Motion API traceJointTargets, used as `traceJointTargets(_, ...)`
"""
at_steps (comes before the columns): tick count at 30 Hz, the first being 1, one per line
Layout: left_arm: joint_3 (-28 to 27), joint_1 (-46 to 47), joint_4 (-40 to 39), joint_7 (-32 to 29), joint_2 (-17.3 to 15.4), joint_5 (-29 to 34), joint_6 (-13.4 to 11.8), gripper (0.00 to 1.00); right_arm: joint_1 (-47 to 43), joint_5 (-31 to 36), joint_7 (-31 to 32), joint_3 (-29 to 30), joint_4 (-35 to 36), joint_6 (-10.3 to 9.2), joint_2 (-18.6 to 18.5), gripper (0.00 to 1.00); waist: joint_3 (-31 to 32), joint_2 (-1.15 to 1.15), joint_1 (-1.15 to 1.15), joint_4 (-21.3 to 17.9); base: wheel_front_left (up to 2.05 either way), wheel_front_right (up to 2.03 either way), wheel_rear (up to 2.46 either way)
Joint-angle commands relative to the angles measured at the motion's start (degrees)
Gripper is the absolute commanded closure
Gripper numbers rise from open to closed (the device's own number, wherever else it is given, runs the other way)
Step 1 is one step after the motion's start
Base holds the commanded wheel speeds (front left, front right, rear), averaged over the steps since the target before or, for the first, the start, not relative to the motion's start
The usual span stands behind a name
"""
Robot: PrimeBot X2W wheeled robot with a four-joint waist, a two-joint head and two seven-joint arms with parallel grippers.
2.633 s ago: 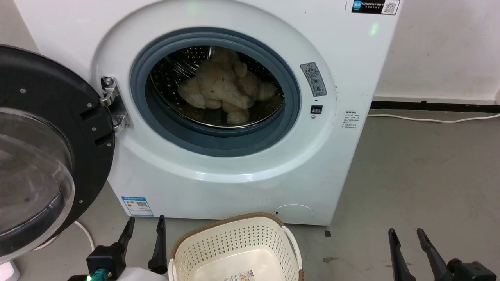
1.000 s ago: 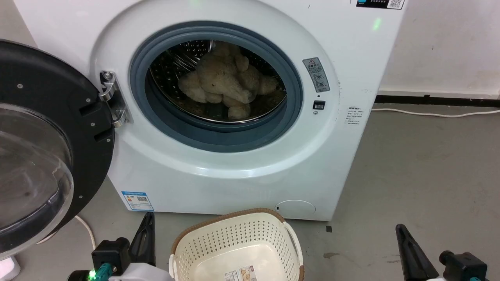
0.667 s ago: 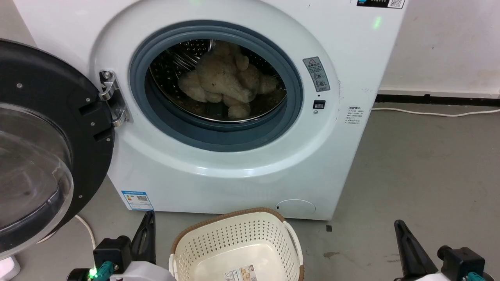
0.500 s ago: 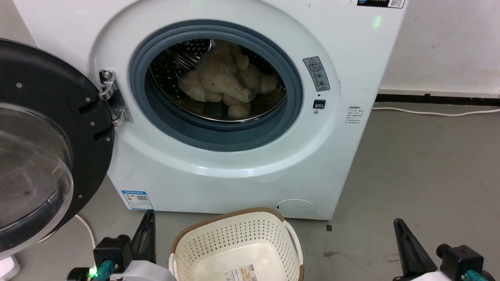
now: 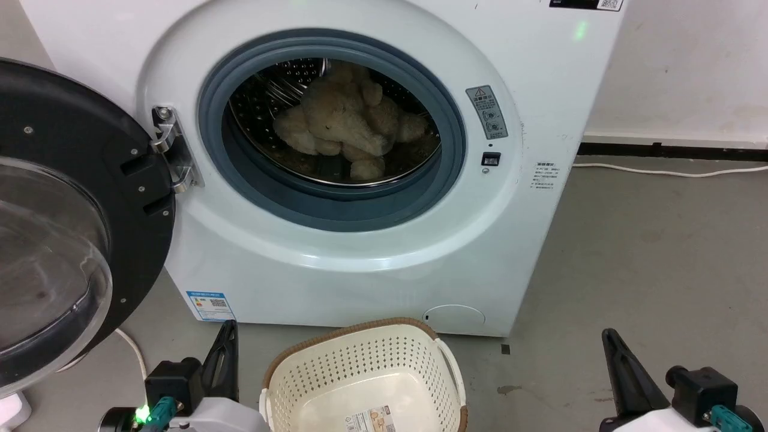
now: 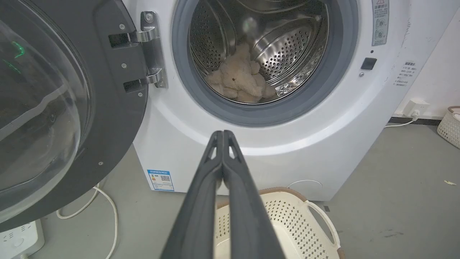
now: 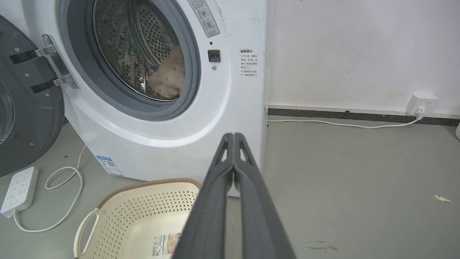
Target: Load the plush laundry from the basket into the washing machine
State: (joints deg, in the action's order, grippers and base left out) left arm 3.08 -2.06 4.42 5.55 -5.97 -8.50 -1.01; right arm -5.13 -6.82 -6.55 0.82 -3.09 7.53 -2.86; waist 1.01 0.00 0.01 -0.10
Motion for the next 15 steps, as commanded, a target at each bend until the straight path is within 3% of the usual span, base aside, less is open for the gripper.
traceJointTargets(1, -0.18, 0.93, -0.45, -0.18, 0.40, 0.81, 0.12, 1.00, 1.09, 0.69, 0.37, -0.12, 0.48, -0.02, -0.01, 1.00, -0.02, 0.00, 0.00, 0.00, 0.00, 0.00, 0.00)
traceJointTargets(15, -0.85, 1.20, -1.37, -1.42, 1.02, 2.59, 0.32, 1.00, 2.03, 2.11, 1.80, -0.29, 1.08, -0.03, -0.01, 1.00, -0.25, 0.00, 0.00, 0.03, 0.00, 0.00, 0.00)
